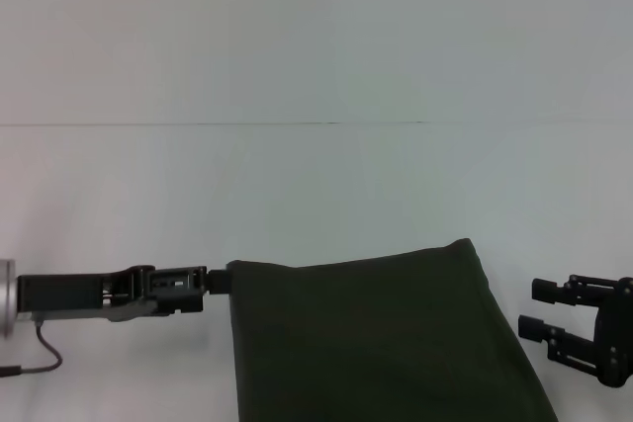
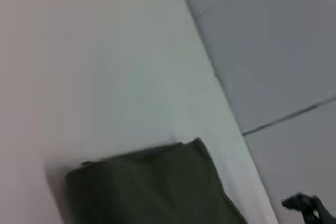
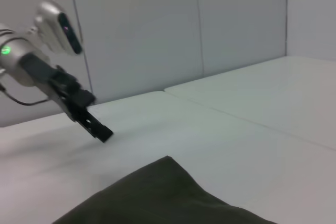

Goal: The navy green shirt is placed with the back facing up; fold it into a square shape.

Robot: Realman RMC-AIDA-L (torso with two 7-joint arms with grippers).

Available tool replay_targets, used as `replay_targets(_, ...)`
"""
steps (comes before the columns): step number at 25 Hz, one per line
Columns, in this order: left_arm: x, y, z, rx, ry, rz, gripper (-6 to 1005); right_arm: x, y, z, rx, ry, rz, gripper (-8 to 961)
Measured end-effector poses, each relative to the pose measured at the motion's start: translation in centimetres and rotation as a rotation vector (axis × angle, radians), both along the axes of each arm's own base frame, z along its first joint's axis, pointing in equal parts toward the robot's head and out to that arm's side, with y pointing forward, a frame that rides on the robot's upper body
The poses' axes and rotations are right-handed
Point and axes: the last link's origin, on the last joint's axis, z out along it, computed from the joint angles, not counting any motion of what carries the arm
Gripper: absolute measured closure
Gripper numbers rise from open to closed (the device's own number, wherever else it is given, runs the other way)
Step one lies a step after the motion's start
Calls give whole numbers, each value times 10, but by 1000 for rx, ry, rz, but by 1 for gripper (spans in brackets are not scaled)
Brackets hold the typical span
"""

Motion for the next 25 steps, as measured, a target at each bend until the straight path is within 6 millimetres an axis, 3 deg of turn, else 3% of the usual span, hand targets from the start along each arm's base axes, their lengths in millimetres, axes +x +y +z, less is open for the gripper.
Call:
replay_targets(6,-4,10,-19,-7,37,168,52,5,-10,-3,6,-5,14,486)
replay_targets(10,-5,12,-32,-28,73,208,52,5,-12,-4,7,-2,16,287)
replay_targets(16,-6,18,-39,-22,109,221,52,4,-12,-2,10,2,18,91)
replay_targets(25,-5,21,-50,-7,145,218,54,2,-11,-4,8,9,21,35)
